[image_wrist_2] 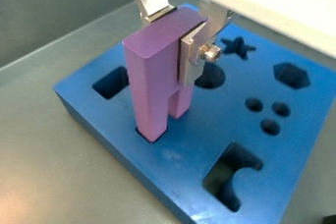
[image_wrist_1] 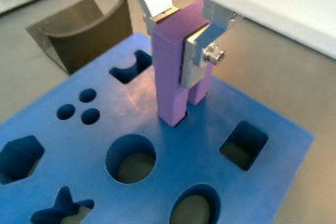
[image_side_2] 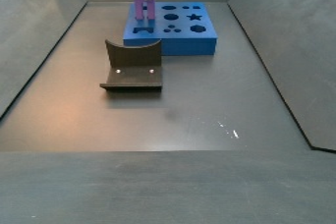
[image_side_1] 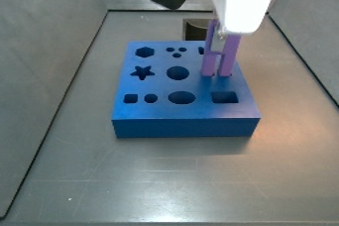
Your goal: Insert the double-square object.
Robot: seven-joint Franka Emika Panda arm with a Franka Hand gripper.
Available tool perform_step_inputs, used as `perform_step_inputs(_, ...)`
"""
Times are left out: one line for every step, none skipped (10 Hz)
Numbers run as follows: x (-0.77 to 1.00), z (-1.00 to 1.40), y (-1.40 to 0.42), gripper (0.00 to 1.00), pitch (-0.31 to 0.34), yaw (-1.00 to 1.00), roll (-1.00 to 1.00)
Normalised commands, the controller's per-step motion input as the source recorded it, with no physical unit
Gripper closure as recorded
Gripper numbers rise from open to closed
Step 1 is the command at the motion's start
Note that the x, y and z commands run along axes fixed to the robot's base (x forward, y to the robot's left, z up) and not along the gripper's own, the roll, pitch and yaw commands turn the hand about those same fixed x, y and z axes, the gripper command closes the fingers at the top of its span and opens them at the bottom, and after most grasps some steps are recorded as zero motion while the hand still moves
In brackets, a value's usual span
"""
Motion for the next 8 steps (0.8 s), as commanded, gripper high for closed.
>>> perform_step_inputs(0.00,-0.39,0.00,1.00,-0.016,0.05,0.00)
perform_step_inputs(0.00,-0.41,0.00,1.00,-0.021,0.06,0.00)
perform_step_inputs(-0.03,-0.43,0.00,1.00,-0.029,-0.05,0.00)
perform_step_inputs(-0.19,-0.32,0.00,1.00,0.000,-0.27,0.00)
perform_step_inputs(-0.31,-0.26,0.00,1.00,0.000,-0.30,0.01)
perform_step_inputs(-0.38,-0.17,0.00,1.00,0.004,-0.34,0.04)
perform_step_inputs(0.00,0.00,0.04,1.00,-0.023,0.00,-0.04)
perform_step_inputs(0.00,0.00,0.00,1.00,0.000,0.00,0.00)
